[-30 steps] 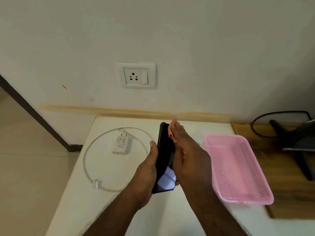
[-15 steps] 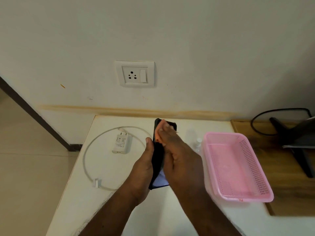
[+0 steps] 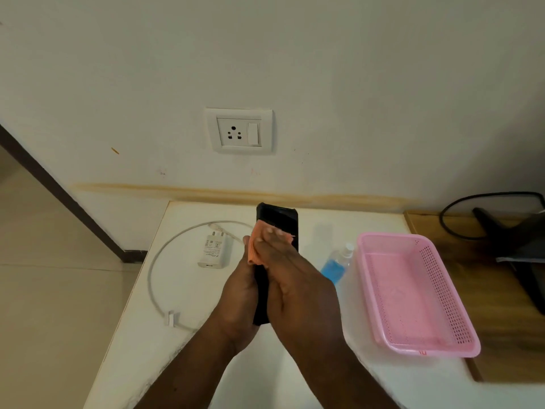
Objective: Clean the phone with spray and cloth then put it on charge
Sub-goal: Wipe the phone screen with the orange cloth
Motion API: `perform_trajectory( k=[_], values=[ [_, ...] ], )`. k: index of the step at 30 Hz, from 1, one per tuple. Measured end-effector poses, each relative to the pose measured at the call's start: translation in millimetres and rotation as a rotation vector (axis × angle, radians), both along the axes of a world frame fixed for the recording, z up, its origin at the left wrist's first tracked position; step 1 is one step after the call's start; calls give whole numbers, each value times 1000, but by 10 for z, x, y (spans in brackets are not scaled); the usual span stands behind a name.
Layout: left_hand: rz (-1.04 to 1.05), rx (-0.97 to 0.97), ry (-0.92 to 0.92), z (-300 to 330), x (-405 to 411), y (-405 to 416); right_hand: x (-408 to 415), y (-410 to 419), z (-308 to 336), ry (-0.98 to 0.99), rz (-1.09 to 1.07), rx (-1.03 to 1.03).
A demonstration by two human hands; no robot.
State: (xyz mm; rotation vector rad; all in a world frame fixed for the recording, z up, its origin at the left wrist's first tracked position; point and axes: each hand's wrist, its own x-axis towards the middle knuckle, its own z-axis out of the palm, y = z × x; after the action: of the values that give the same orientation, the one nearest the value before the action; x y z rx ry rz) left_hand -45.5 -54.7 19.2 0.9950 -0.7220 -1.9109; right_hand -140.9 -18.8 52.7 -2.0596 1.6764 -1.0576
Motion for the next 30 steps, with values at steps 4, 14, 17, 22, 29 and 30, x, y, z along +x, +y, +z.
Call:
perform_trajectory(
  k=[4,14,17,22,29,30],
  values=[
    [-88,2,-37,-46,-48,58,-213,-76,2,-42,-125,-31],
    [63,17,40,-54,19,-17,12,44,-63,22,4,-2],
    [29,5,37,-65,-11,0,-140,-24,-4,5,25,-11],
    [0,34,40,-31,-36,26,-294,-46,-72,1,-141,48],
    [-105,70,-78,72,-38,31,-205,-36,-21,17,-28,-83],
    [-158,88,-117,7,-30,51,-291,-62,1,-4,-70,-86]
  ],
)
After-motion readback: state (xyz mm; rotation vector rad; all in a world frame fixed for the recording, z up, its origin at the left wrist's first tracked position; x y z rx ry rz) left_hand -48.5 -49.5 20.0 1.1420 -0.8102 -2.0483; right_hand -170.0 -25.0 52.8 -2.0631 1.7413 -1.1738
